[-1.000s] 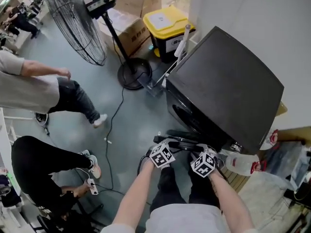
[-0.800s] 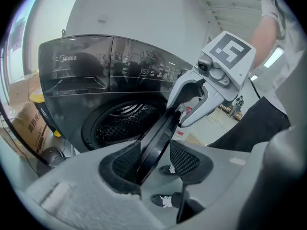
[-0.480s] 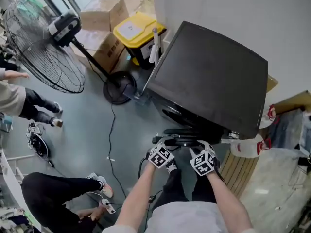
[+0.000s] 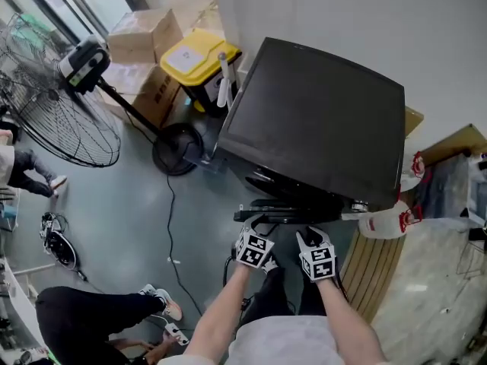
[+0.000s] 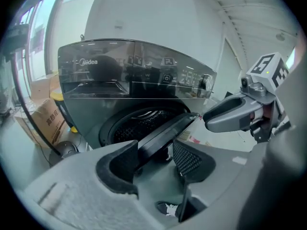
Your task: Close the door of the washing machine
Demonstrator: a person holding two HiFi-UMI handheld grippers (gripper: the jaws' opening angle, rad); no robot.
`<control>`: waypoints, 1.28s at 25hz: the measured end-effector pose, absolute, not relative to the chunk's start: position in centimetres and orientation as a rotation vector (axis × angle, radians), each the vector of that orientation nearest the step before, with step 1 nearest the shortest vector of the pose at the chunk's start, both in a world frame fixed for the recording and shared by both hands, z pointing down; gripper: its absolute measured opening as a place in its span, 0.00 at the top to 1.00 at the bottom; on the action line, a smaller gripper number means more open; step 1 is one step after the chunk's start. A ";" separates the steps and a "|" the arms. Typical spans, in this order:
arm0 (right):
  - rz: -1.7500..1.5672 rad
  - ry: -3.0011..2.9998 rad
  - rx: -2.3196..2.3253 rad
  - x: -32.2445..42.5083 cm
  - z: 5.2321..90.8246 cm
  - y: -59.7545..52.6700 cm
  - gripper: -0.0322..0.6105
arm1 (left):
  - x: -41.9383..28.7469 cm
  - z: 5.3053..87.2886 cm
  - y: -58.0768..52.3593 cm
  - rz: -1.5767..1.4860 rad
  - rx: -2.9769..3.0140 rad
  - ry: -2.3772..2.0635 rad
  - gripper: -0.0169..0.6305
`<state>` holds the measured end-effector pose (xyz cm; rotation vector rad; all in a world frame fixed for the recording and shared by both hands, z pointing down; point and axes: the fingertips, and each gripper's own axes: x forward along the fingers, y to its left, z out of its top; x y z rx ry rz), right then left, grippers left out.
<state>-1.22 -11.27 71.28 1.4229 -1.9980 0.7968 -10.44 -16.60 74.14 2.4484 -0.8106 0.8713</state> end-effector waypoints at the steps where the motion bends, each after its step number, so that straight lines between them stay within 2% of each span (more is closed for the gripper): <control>1: 0.833 -1.986 1.456 -1.0 71.4 -11.5 0.76 | -10.6 74.1 -17.0 0.863 2.436 -0.852 0.62; 6: 0.989 -1.911 1.640 0.8 71.8 -12.7 0.76 | -11.1 74.5 -17.6 0.878 2.275 -1.093 0.63; 9: 0.977 -1.890 1.656 1.3 71.7 -13.1 0.79 | -11.1 74.1 -17.7 0.795 2.165 -1.190 0.74; 13: 0.951 -1.863 1.643 1.6 72.0 -13.1 0.84 | -10.5 73.9 -17.8 0.731 2.155 -1.173 0.98; 17: 0.941 -1.819 1.667 2.5 72.2 -13.8 0.95 | -10.4 73.9 -18.1 0.712 2.157 -1.158 0.98; 32: 0.981 -1.825 1.715 3.2 72.3 -15.3 0.95 | -10.0 73.4 -20.0 0.671 2.142 -1.155 0.98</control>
